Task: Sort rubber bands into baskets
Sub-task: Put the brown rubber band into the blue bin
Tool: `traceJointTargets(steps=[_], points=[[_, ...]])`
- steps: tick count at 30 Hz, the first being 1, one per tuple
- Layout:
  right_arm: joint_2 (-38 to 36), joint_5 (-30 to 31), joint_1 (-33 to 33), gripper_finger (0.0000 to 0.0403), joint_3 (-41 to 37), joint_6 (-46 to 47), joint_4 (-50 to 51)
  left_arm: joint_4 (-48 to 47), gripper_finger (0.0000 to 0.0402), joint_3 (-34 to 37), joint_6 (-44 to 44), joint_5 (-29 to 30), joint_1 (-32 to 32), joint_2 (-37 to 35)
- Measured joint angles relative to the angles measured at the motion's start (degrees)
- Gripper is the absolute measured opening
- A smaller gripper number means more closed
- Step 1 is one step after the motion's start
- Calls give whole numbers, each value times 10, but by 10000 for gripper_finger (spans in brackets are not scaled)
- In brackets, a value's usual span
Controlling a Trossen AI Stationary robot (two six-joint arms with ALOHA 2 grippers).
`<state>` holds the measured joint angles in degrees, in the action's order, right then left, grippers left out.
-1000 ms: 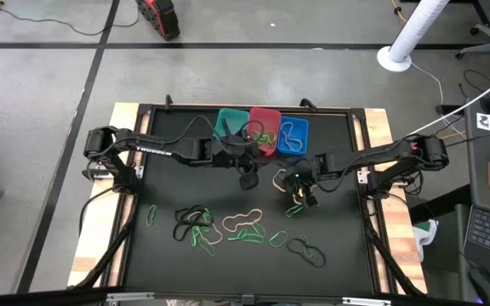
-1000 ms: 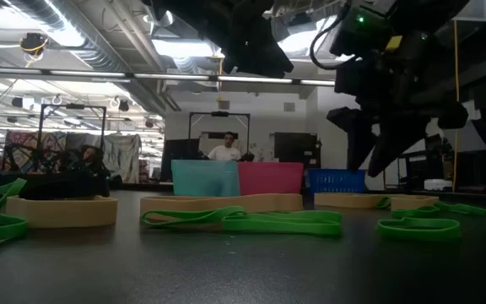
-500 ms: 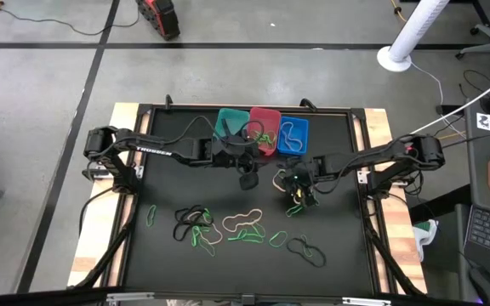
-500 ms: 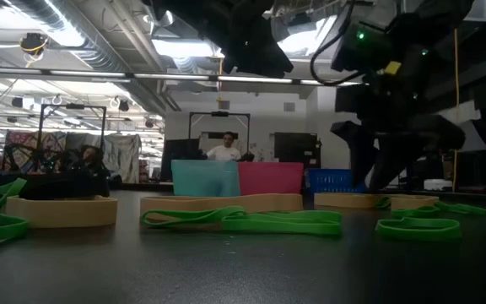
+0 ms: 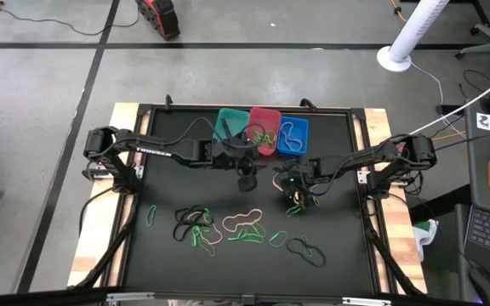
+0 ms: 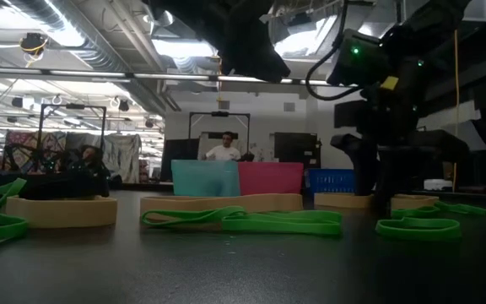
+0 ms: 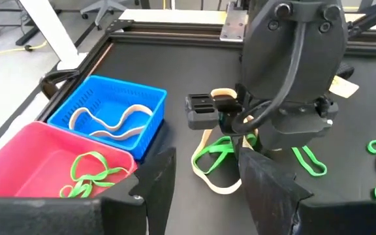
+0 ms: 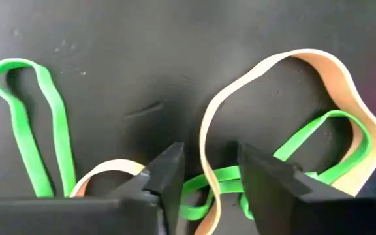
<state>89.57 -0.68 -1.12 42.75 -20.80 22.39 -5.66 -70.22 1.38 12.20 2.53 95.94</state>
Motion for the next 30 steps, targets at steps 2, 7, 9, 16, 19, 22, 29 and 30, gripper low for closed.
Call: traceJointTargets(steps=[2, 7, 9, 16, 19, 22, 29, 30], points=[[-1, -2, 0, 111, 4, 0, 4, -2, 166, 0, 0, 0, -3, 0], [1, 3, 0, 20, 28, -2, 21, -21, 166, 0, -2, 0, -9, -8], [1, 6, 0, 9, 44, -2, 48, -41, 166, 0, -2, 0, -12, -20], [1, 36, 0, 5, 130, -45, 175, -136, 166, 0, 2, 0, -26, -73], [1, 80, 0, 9, 179, -70, 224, -177, 166, 0, 13, 0, -34, -94], [0, 123, 0, 5, 235, -96, 280, -198, 166, 0, 30, 0, -41, -106], [0, 205, -10, 3, 369, -139, 386, -194, 166, 0, 42, 0, -61, -112], [0, 207, -18, 3, 384, -143, 396, -194, 166, 0, 43, 0, -64, -112]])
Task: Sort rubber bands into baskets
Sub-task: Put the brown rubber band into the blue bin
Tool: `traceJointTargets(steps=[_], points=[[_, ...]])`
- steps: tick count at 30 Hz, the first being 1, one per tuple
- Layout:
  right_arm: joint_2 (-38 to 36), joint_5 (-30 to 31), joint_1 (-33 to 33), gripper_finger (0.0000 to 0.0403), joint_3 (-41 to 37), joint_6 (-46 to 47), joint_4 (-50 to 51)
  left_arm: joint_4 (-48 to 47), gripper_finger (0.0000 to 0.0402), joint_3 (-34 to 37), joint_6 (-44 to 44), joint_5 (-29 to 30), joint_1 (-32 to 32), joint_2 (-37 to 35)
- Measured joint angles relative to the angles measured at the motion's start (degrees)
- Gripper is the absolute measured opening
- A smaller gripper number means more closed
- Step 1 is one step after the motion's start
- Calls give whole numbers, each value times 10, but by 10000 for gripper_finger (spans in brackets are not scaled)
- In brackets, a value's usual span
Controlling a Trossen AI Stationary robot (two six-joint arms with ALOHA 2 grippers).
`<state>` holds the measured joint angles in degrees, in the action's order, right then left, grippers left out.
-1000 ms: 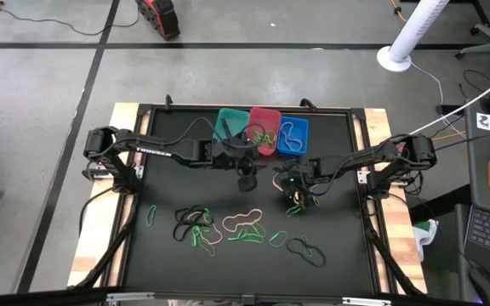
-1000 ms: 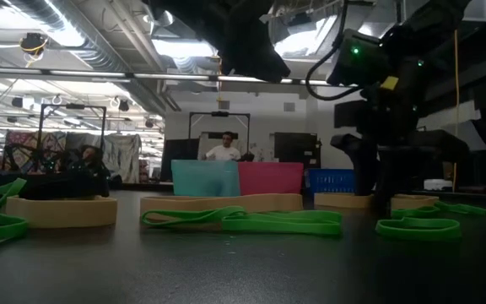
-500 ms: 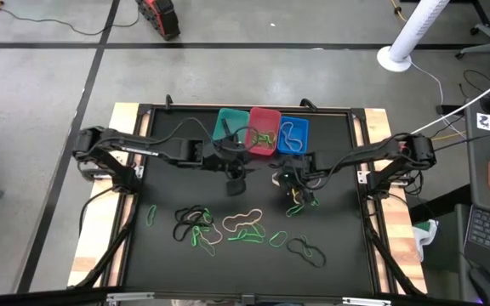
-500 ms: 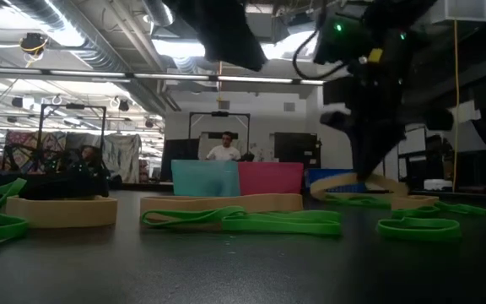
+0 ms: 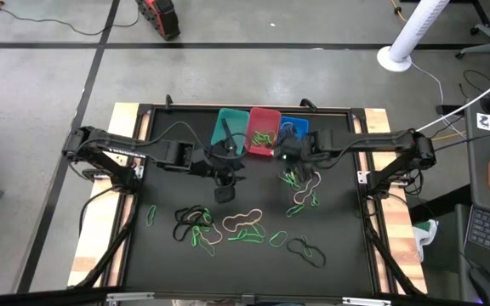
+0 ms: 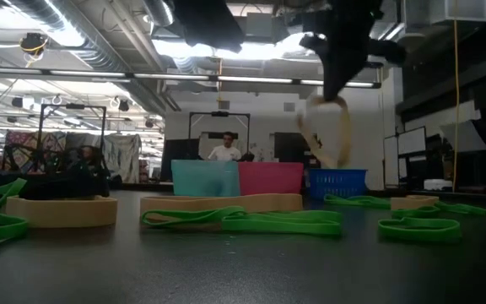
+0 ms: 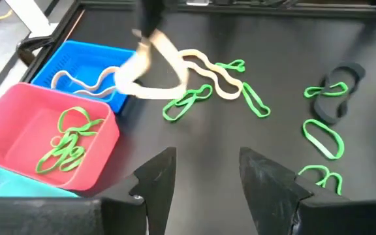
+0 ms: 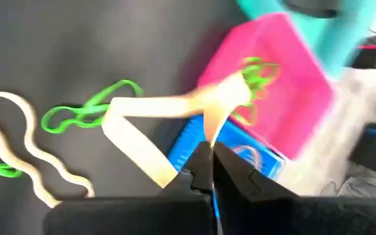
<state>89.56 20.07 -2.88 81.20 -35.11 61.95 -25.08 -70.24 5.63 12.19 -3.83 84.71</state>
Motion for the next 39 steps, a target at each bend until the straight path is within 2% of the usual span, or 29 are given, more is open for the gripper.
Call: traceJointTargets(steps=[5, 9, 20, 24, 34, 39], points=[[0, 4, -55, 2, 57, -23, 21, 0, 166, 0, 5, 0, -17, 0], [0, -5, -115, 2, 70, -45, 20, 8, 166, 5, 7, 0, -34, 0], [0, -171, -278, 2, 28, -59, -21, 14, 166, 30, 64, 0, -57, 1], [0, -217, -305, 2, 6, -59, -67, 20, 166, 33, 87, 0, -57, 12], [0, -218, -317, 4, -42, -54, -100, 19, 166, 33, 109, -1, -87, 92], [3, -218, -316, 19, -65, -47, -115, 16, 166, 33, 112, -18, -117, 123]])
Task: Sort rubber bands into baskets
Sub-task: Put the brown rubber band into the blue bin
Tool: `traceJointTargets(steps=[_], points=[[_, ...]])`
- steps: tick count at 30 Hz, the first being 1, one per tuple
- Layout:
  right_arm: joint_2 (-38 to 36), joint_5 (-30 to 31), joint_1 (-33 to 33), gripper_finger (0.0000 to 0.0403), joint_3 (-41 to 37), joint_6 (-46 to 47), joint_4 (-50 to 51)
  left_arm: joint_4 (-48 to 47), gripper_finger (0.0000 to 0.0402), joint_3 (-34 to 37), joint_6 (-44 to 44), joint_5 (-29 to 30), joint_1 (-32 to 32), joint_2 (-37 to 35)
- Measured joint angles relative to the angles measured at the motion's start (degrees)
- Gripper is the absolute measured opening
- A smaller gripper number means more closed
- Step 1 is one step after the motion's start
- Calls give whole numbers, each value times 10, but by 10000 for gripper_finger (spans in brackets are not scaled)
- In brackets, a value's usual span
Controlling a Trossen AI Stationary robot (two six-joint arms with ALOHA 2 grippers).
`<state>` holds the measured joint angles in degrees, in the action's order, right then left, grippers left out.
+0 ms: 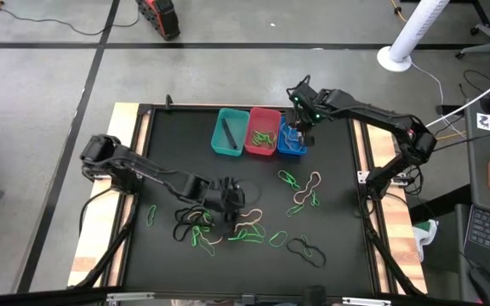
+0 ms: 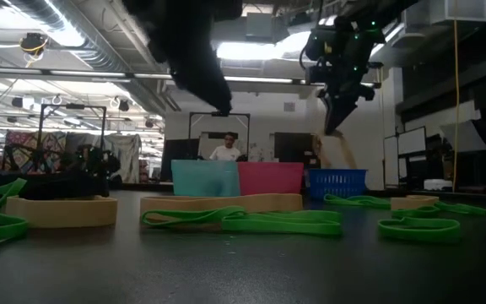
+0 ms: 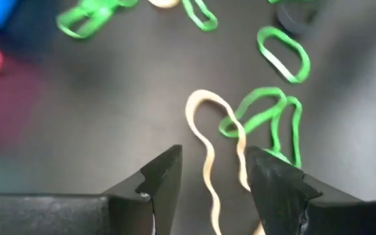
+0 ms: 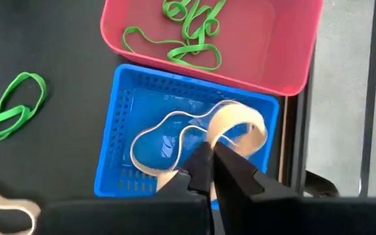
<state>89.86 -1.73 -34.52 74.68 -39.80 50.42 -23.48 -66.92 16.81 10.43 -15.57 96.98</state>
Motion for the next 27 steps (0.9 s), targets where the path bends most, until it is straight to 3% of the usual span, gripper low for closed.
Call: traceJointTargets(steps=[5, 16, 27], points=[[0, 10, 0, 51, -26, 8, -26, -6, 166, 0, 26, -15, -37, 24], [0, 32, 0, 165, -34, 10, -42, -29, 166, 0, 13, -14, -93, 84], [0, 32, 0, 188, -34, 10, -38, -28, 150, 0, 22, 2, -76, 123]])
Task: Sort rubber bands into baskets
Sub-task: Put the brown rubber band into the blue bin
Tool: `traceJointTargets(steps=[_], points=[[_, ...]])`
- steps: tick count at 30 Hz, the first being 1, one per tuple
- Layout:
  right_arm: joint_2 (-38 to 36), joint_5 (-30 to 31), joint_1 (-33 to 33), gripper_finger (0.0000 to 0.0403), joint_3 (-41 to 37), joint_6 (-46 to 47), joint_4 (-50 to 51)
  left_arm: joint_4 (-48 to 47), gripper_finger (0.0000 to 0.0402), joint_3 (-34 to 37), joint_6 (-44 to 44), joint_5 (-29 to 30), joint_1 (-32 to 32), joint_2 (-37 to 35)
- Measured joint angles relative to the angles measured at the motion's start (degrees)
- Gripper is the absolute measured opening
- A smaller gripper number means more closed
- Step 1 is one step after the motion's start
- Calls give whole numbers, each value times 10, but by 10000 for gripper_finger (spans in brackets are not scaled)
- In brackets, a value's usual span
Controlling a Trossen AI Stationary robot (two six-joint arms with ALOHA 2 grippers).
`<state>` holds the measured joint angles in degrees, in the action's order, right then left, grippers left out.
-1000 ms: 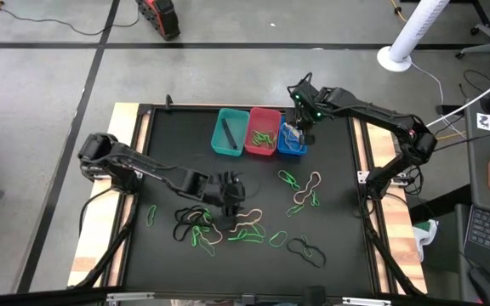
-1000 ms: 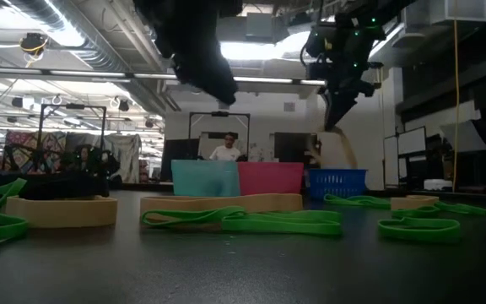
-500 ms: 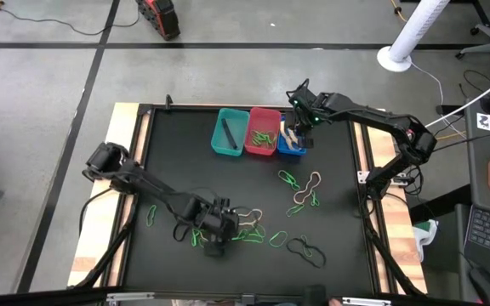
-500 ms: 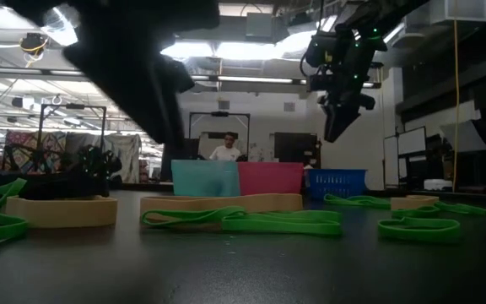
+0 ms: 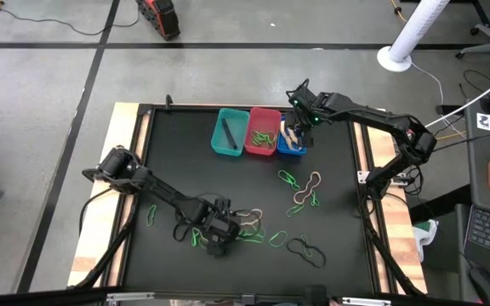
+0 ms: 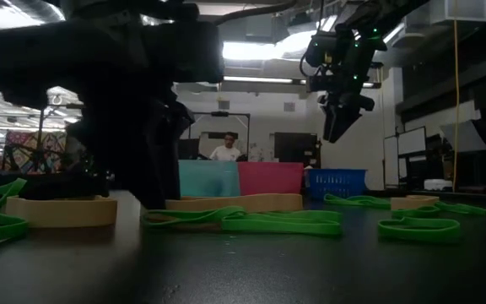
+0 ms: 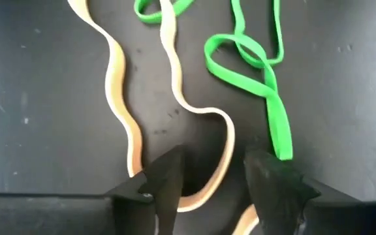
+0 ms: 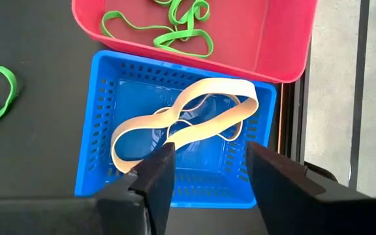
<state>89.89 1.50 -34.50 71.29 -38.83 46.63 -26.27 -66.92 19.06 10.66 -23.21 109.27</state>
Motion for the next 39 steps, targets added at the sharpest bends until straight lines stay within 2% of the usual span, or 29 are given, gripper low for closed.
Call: traceJointTargets(steps=[4, 7, 12, 16, 21, 27, 31, 39], points=[[-1, 0, 0, 189, 0, 0, 15, -1, 96, 0, 3, -2, 6, -2], [-9, 0, 0, 189, 0, 0, 31, -1, 53, 0, -10, -31, 9, -2], [-35, 2, 0, 189, 0, 5, 51, -1, 13, 0, -14, -38, 9, -1], [-64, -13, 0, 189, 0, 31, 52, 1, 9, -1, -11, -39, 9, 8], [-106, -35, 0, 189, 0, 37, 60, 3, 22, -2, -11, -44, 9, 16], [-164, -67, 0, 189, 1, 65, 60, 1, 6, -5, -12, -46, 14, 15], [-195, -118, 0, 189, 1, 100, 60, -4, 3, -21, -30, -47, 25, 18], [-233, -275, 0, 189, -3, 134, 61, 1, 1, -68, -90, -40, 70, 17]])
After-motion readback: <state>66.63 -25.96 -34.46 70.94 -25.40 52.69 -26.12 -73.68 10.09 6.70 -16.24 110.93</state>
